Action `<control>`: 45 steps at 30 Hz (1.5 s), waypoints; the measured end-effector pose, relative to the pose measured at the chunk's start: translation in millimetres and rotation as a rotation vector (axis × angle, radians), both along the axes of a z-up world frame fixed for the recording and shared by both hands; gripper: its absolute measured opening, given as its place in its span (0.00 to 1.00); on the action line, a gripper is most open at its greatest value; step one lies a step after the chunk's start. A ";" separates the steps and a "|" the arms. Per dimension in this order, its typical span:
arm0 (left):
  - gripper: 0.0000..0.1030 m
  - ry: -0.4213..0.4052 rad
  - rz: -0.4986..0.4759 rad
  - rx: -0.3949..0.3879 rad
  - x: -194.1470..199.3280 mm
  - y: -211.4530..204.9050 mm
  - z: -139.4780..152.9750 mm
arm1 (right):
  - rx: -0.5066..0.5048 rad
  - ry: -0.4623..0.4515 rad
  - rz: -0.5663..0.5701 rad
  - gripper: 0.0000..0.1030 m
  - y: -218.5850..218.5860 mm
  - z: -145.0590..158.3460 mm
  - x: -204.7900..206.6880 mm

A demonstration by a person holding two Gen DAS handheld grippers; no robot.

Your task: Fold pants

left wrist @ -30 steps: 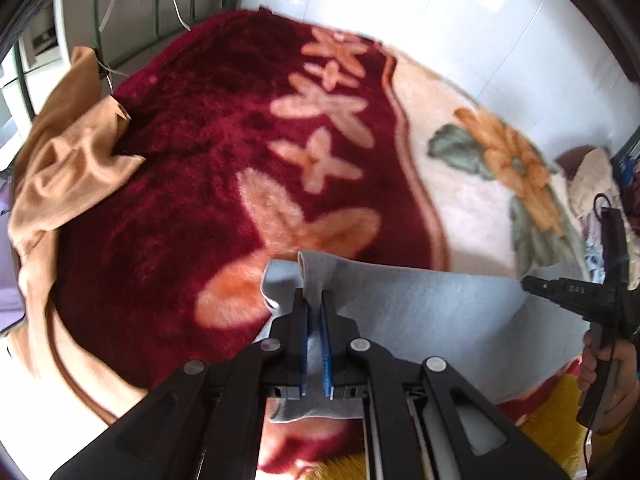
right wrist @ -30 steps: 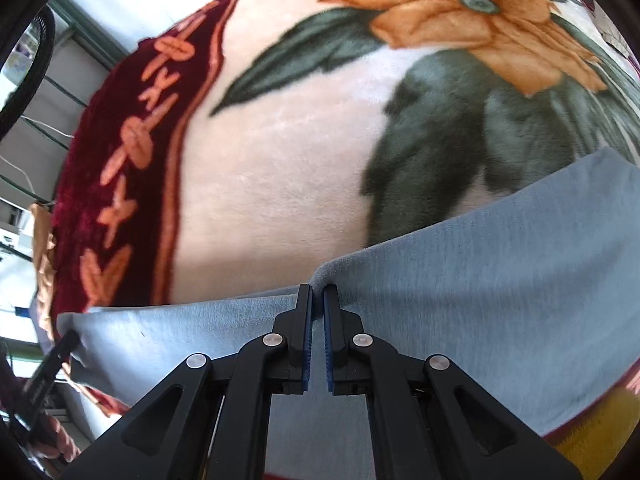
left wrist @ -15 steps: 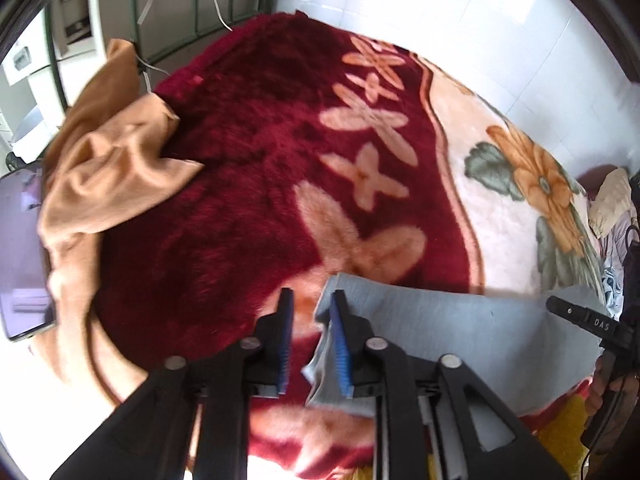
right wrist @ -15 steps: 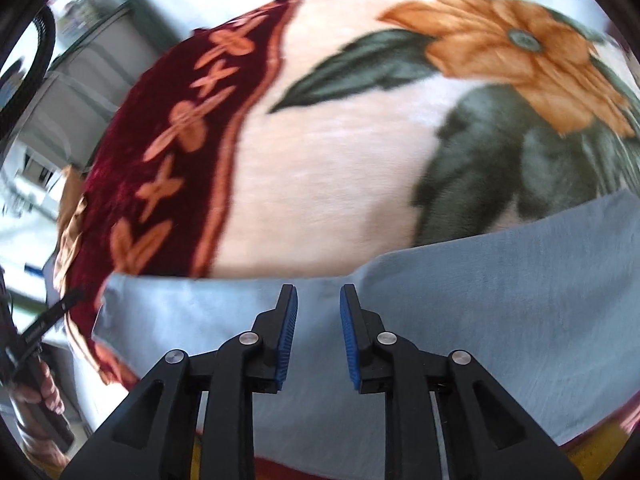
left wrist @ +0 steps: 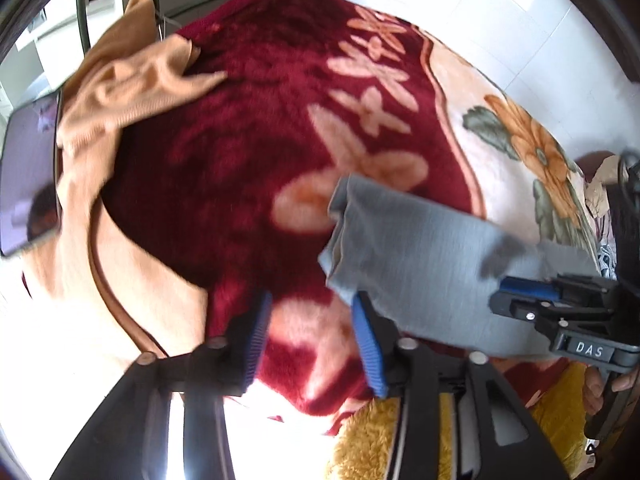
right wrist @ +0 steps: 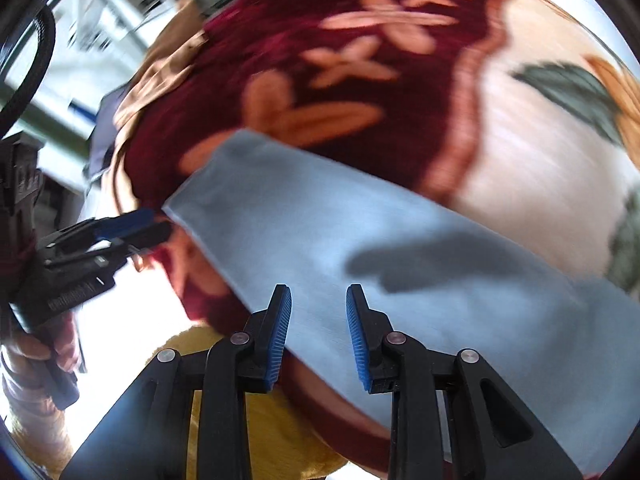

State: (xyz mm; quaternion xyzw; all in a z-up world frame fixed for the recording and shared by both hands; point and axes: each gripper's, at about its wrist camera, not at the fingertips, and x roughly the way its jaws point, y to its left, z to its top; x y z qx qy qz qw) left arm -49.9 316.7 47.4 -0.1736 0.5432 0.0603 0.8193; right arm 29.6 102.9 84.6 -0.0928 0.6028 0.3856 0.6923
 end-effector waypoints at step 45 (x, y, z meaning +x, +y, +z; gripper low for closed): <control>0.18 -0.216 -0.132 -0.246 31.8 -19.0 9.1 | 0.260 0.032 -0.148 0.03 4.5 2.0 23.3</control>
